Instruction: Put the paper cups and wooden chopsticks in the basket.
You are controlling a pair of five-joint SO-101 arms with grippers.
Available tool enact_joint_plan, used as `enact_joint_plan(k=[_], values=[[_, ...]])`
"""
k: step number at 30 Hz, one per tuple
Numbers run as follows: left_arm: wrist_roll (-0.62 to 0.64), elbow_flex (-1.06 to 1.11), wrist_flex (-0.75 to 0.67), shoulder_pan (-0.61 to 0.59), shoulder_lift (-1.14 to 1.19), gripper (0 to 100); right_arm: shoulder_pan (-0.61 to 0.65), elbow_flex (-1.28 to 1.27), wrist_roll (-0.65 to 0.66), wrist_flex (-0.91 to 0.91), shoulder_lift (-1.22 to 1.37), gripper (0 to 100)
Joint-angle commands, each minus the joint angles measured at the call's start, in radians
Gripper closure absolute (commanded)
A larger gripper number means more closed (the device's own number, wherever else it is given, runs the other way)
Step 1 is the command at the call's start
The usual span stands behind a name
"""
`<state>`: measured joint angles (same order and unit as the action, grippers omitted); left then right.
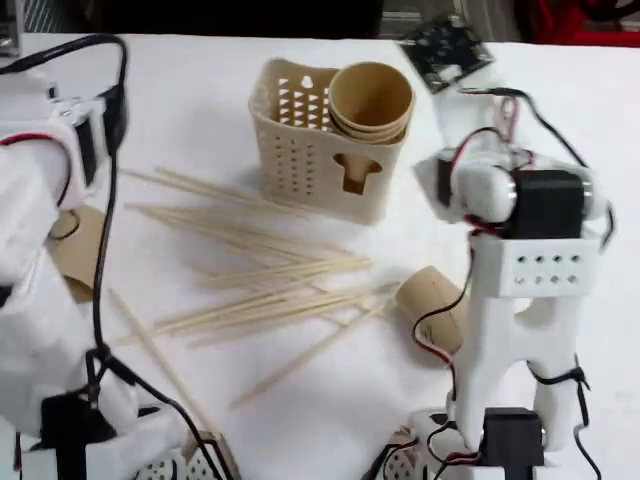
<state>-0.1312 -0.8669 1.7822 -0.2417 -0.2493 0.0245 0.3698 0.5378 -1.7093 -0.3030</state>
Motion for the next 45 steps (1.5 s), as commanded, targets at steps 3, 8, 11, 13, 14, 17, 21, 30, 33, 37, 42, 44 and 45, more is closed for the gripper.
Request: enact_joint_plan(k=[3,8,11,13,14,17,21,30,33,37,42,44,45], values=[[-0.095,0.041,0.003,-0.025,-0.081,77,-0.137,-0.084,0.196,-0.008,-0.053,87.2],[-0.161,0.250,-0.005,-0.025,-0.166,77,-0.209,-0.318,0.413,-0.008,-0.183,86.8],[-0.187,0.358,-0.006,-0.025,-0.236,77,-0.240,-0.494,0.569,-0.008,-0.295,86.8],[-0.193,0.417,-0.017,-0.025,-0.288,77,-0.263,-0.618,0.671,-0.001,-0.369,86.8],[-0.198,0.448,-0.025,-0.025,-0.314,77,-0.275,-0.680,0.718,0.008,-0.404,86.8],[-0.216,0.545,-0.064,-0.025,-0.394,77,-0.321,-0.855,0.838,0.058,-0.498,86.8],[-0.221,0.690,-0.118,-0.025,-0.486,77,-0.389,-1.060,0.959,0.183,-0.584,86.0],[-0.221,0.941,-0.213,-0.025,-0.628,77,-0.446,-1.315,1.042,0.357,-0.651,77.6],[-0.221,0.984,-0.218,-0.025,-0.647,77,-0.443,-1.367,1.066,0.395,-0.651,77.6],[-0.247,1.007,-0.215,-0.025,-0.650,77,-0.415,-1.453,1.062,0.481,-0.651,77.6],[-0.245,1.003,-0.210,-0.062,-0.650,77,-0.338,-1.494,0.931,0.519,-0.661,84.1],[-0.247,1.005,-0.215,-0.090,-0.650,77,-0.295,-1.475,0.868,0.515,-0.661,90.2],[-0.247,1.005,-0.215,-0.105,-0.650,77,-0.271,-1.461,0.838,0.515,-0.661,93.0]])
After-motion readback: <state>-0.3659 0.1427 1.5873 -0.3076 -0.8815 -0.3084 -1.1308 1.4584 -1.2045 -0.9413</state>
